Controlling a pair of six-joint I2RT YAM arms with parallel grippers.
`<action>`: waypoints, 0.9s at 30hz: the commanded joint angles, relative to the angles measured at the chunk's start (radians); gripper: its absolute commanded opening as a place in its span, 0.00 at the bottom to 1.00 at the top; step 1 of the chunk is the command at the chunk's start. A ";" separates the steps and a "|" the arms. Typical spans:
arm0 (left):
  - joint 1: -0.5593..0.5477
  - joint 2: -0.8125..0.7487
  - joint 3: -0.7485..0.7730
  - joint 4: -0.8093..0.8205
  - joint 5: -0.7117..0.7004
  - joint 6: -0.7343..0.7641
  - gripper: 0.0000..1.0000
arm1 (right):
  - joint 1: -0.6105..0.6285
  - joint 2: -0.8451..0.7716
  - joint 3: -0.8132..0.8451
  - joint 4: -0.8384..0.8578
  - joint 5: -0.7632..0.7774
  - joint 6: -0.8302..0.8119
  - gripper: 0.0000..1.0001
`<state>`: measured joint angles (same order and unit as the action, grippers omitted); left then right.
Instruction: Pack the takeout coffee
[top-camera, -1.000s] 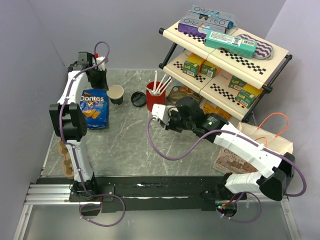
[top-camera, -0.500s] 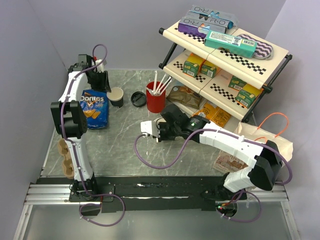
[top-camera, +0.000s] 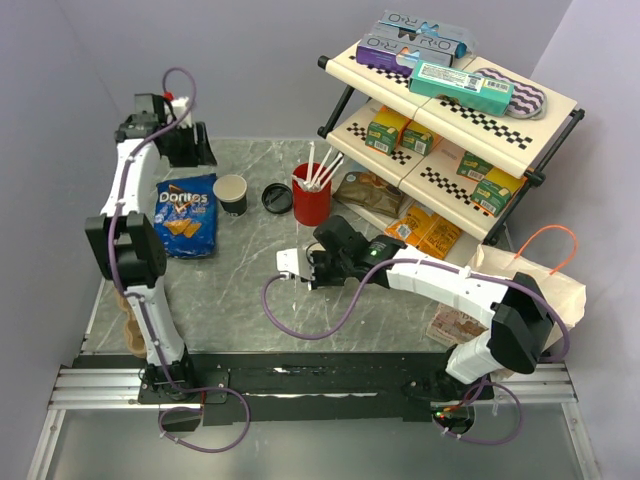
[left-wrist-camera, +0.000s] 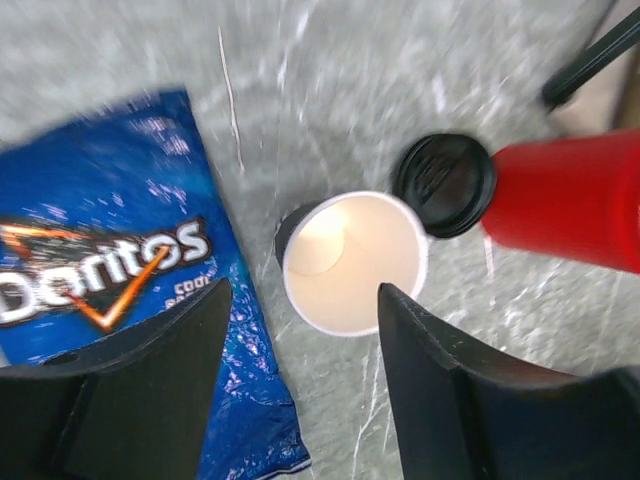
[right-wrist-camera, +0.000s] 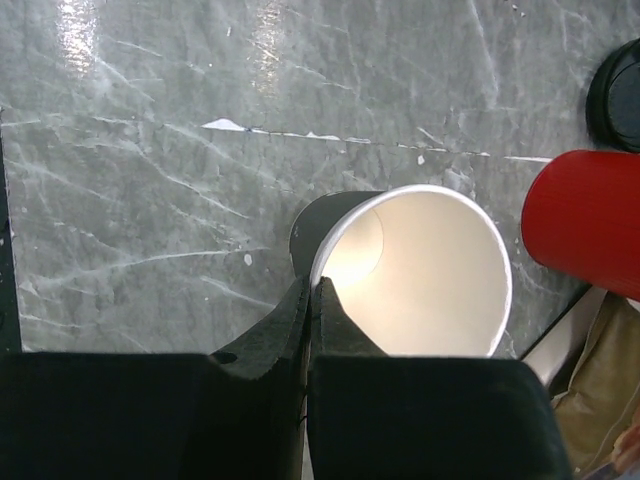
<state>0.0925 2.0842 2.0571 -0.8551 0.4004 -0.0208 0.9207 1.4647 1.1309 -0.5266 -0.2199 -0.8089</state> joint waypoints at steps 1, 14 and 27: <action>0.012 -0.153 -0.009 0.076 0.052 -0.036 0.66 | 0.006 0.002 -0.022 0.051 -0.006 -0.012 0.00; -0.088 -0.233 -0.083 0.063 0.069 0.180 0.76 | 0.006 -0.007 -0.028 0.024 -0.059 0.025 0.42; -0.246 0.080 0.158 0.060 -0.049 0.213 0.60 | 0.001 -0.193 0.095 -0.148 -0.114 0.135 0.49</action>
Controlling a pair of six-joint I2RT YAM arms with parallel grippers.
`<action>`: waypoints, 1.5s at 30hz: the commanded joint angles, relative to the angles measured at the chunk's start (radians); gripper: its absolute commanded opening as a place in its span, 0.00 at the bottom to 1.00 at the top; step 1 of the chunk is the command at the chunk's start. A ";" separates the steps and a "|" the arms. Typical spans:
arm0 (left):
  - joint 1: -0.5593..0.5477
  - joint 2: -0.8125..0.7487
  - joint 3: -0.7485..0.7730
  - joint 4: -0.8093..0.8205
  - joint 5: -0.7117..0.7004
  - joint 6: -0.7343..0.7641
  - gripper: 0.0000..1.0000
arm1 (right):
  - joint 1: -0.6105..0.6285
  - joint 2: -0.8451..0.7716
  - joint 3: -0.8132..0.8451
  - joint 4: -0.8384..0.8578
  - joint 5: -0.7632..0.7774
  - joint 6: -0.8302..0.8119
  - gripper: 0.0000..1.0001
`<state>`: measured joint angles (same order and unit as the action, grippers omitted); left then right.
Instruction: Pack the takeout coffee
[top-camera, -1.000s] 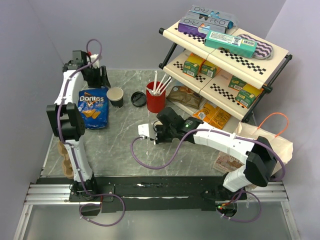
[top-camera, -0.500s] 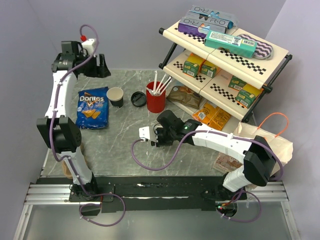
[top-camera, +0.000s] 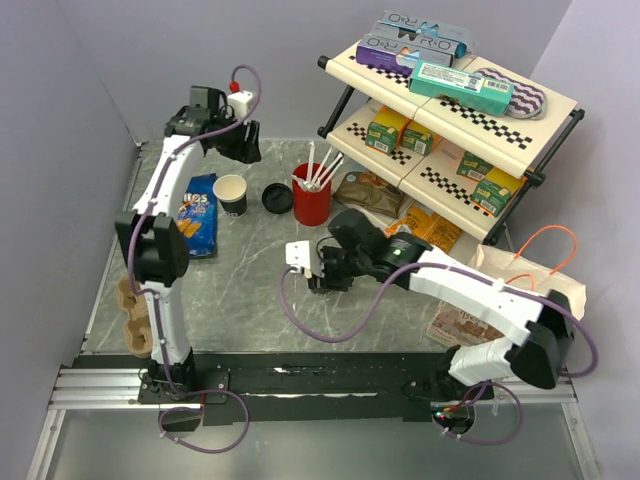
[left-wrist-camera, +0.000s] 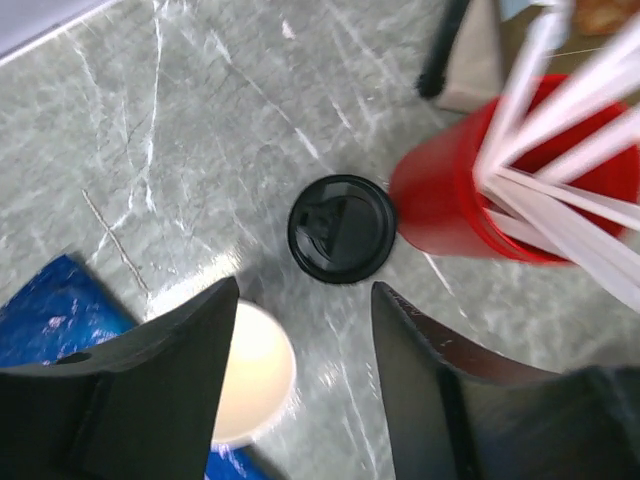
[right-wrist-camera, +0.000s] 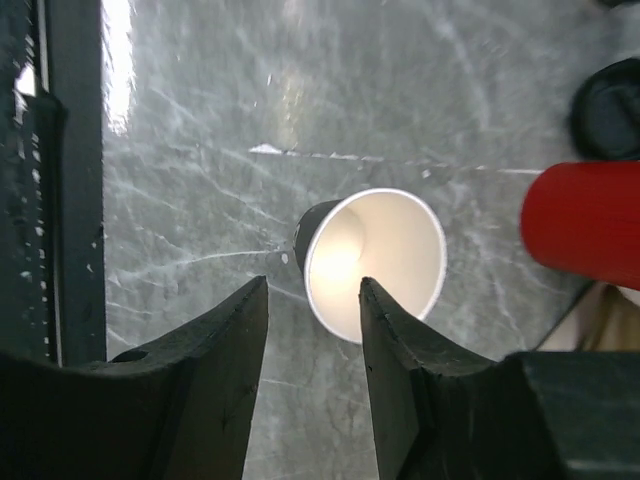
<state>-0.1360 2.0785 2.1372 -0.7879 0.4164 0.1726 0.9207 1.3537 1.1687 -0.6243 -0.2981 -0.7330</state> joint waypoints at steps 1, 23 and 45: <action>-0.017 0.124 0.110 -0.013 -0.067 0.019 0.57 | 0.001 -0.090 0.062 -0.052 -0.032 0.067 0.49; -0.091 0.341 0.227 -0.030 -0.127 0.013 0.46 | -0.068 -0.128 0.042 -0.046 -0.042 0.144 0.49; -0.116 -0.007 -0.298 0.148 0.078 0.222 0.49 | -0.092 -0.134 0.032 -0.032 -0.049 0.149 0.49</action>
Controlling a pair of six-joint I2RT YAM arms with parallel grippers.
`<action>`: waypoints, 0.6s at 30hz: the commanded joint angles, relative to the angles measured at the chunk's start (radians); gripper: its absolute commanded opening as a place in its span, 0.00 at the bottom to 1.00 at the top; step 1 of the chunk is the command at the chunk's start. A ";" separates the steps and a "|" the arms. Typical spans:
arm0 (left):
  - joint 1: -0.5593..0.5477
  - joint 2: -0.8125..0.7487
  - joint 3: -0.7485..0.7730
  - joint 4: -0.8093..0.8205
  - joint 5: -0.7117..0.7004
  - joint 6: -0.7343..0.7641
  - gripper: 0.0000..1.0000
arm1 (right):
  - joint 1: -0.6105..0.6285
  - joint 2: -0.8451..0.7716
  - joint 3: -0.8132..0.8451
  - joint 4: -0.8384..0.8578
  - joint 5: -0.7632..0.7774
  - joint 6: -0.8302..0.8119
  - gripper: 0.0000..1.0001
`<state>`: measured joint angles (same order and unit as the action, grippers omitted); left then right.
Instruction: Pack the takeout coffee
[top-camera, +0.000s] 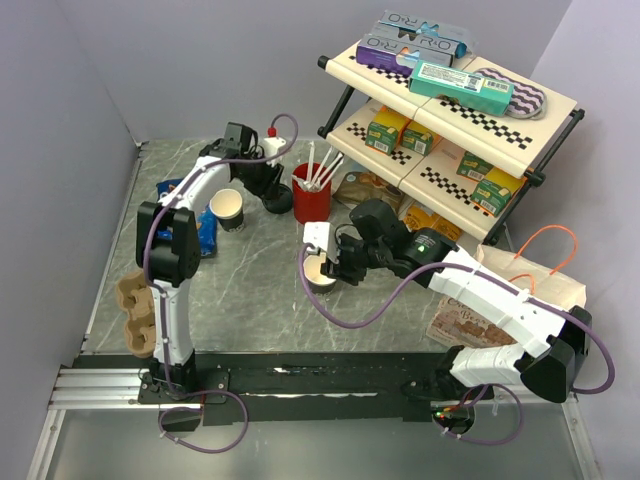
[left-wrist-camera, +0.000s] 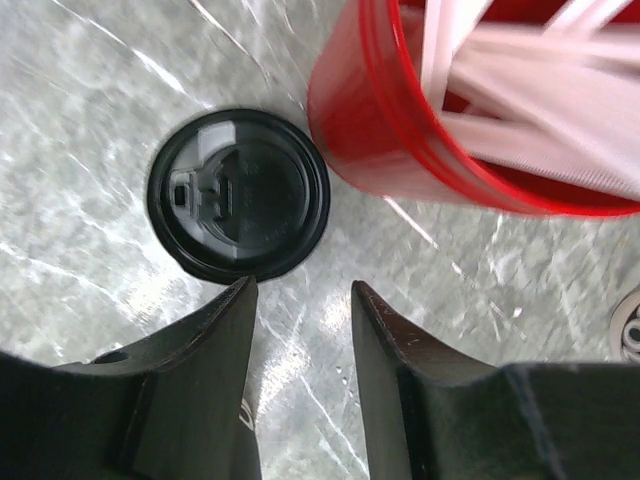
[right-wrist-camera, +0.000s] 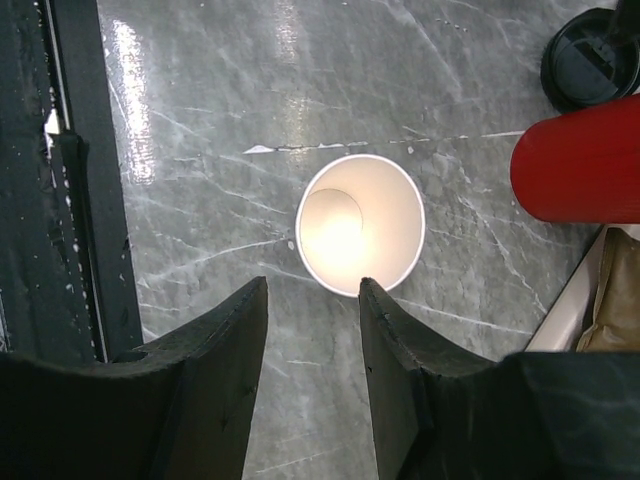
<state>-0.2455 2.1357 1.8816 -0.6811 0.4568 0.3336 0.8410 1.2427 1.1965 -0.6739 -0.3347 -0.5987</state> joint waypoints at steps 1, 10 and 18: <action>-0.006 -0.074 -0.051 0.044 0.037 0.077 0.49 | -0.014 -0.025 0.003 0.017 -0.010 0.014 0.49; -0.052 -0.165 -0.219 0.069 -0.038 0.310 0.51 | -0.033 -0.040 -0.015 0.028 -0.020 0.013 0.49; -0.095 -0.103 -0.219 0.107 -0.142 0.398 0.55 | -0.037 -0.046 -0.018 0.023 -0.020 0.013 0.49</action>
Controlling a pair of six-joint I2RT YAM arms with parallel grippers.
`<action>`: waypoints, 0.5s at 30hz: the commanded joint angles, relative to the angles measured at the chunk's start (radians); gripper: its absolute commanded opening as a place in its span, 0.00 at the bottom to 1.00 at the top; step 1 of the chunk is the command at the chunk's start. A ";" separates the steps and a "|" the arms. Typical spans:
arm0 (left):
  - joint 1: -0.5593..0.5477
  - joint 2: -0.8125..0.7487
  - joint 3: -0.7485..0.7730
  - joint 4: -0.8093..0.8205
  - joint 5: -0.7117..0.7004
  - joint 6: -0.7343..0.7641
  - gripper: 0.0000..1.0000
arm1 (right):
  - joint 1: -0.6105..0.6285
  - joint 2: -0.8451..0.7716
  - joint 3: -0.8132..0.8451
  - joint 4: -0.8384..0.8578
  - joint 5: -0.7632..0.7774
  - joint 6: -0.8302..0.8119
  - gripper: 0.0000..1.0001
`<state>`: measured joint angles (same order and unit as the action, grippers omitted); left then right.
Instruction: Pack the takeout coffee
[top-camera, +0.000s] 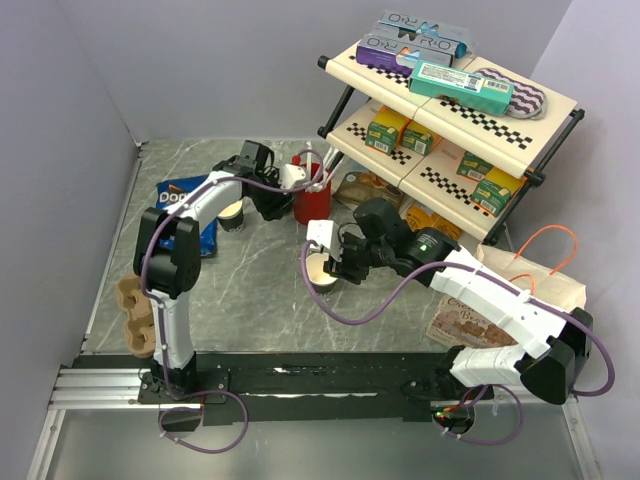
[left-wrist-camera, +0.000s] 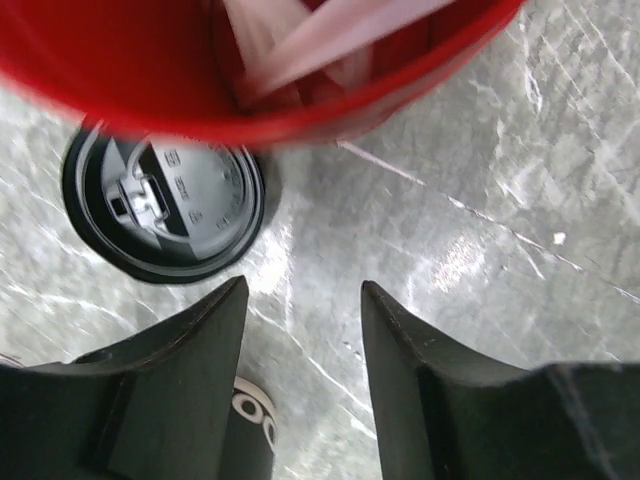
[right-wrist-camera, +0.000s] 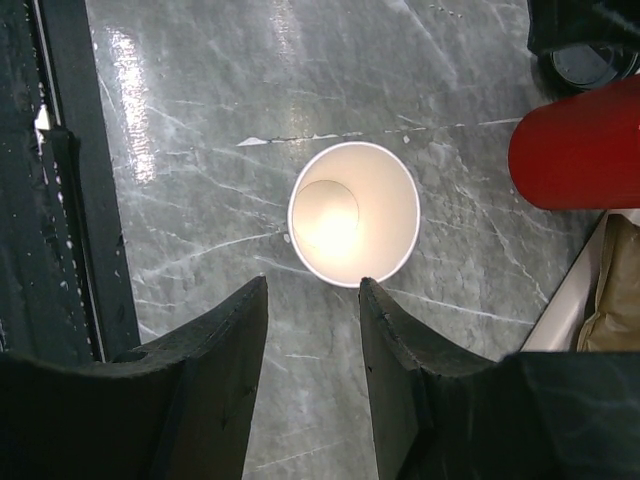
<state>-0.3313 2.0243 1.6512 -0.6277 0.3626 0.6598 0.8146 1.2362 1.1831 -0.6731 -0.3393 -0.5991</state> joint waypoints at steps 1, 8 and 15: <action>-0.012 0.014 0.018 0.059 -0.054 0.075 0.55 | -0.012 -0.041 -0.008 0.024 -0.015 0.015 0.49; -0.020 0.054 0.030 0.094 -0.091 0.092 0.52 | -0.023 -0.038 -0.011 0.021 -0.018 0.018 0.49; -0.017 0.033 0.021 0.125 -0.061 0.023 0.55 | -0.026 -0.018 0.003 0.024 -0.023 0.021 0.49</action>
<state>-0.3470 2.0861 1.6527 -0.5358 0.2707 0.7166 0.7975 1.2236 1.1706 -0.6727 -0.3431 -0.5945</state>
